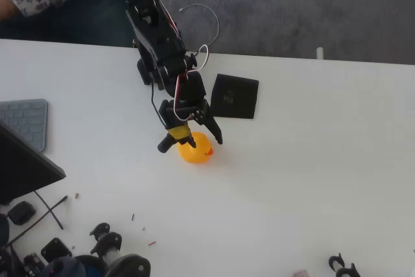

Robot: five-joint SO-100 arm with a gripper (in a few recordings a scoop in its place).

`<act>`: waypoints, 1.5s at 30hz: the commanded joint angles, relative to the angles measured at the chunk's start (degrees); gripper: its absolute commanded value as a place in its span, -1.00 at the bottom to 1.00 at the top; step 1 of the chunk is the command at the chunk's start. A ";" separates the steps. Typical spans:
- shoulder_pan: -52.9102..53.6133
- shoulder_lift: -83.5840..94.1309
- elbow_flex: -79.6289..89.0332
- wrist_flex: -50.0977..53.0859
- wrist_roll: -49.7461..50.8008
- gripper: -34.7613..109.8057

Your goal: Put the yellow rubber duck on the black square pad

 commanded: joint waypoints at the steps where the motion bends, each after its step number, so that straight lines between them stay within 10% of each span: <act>1: -1.85 -2.64 -2.64 -0.18 -1.14 -0.12; 45: -1.05 -13.89 -1.67 7.91 -1.85 -0.12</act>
